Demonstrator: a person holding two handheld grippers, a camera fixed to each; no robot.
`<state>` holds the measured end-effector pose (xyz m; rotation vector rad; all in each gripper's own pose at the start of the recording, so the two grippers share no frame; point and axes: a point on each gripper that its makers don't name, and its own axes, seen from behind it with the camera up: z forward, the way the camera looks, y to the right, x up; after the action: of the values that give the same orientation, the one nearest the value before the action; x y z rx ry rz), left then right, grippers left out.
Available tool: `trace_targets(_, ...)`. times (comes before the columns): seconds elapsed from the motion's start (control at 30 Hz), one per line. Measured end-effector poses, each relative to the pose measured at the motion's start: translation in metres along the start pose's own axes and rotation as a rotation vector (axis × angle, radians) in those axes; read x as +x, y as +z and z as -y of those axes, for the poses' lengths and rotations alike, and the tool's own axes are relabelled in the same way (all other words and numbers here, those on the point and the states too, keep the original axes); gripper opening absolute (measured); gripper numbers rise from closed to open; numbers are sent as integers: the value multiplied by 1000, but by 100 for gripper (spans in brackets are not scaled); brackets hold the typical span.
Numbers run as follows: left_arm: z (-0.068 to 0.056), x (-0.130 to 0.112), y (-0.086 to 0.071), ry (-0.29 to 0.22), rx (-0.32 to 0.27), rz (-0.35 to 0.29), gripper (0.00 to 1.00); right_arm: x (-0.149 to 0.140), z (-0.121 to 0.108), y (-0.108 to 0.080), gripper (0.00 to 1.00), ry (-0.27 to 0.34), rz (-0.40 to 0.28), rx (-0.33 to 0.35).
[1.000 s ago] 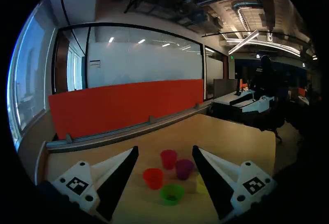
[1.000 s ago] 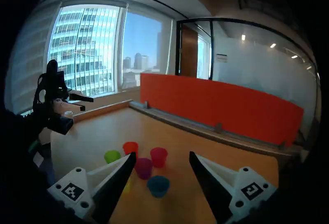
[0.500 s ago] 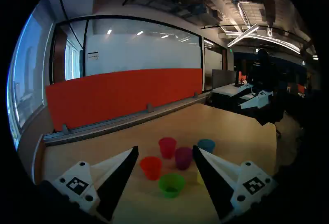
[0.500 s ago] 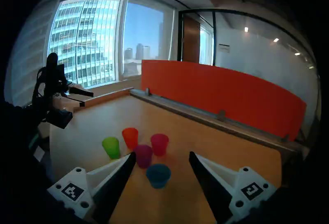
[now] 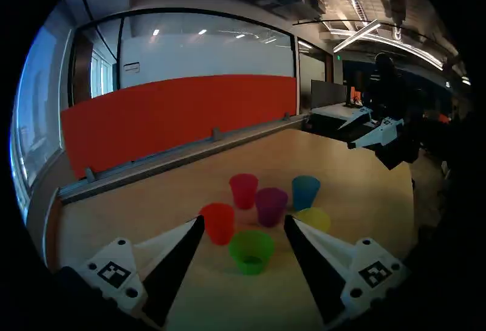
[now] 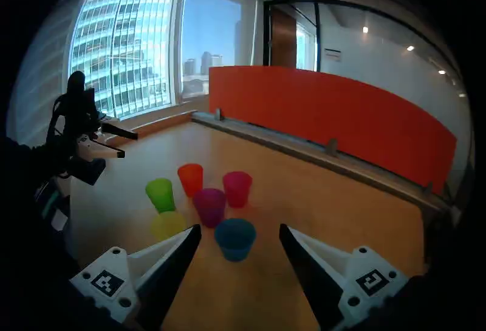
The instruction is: Pour water
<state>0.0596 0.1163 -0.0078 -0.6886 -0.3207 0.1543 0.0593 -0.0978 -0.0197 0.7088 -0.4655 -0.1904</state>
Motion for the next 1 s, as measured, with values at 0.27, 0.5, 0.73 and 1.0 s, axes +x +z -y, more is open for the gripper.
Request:
trace_targets(0.27, -10, -32, 11, -12, -28, 61, 97, -23, -2, 11, 100, 3, 33, -3)
trace_targets(0.5, -13, -50, 17, -2, -34, 101, 97, -41, -1, 19, 100, 0, 57, -3)
trace_targets(0.73, -19, -73, 21, 4, -46, 152, 98, -54, -2, 25, 100, -7, 78, -3)
trace_targets(1.0, -21, -90, 25, 20, -47, 196, 97, -63, -1, 29, 100, -12, 94, -2)
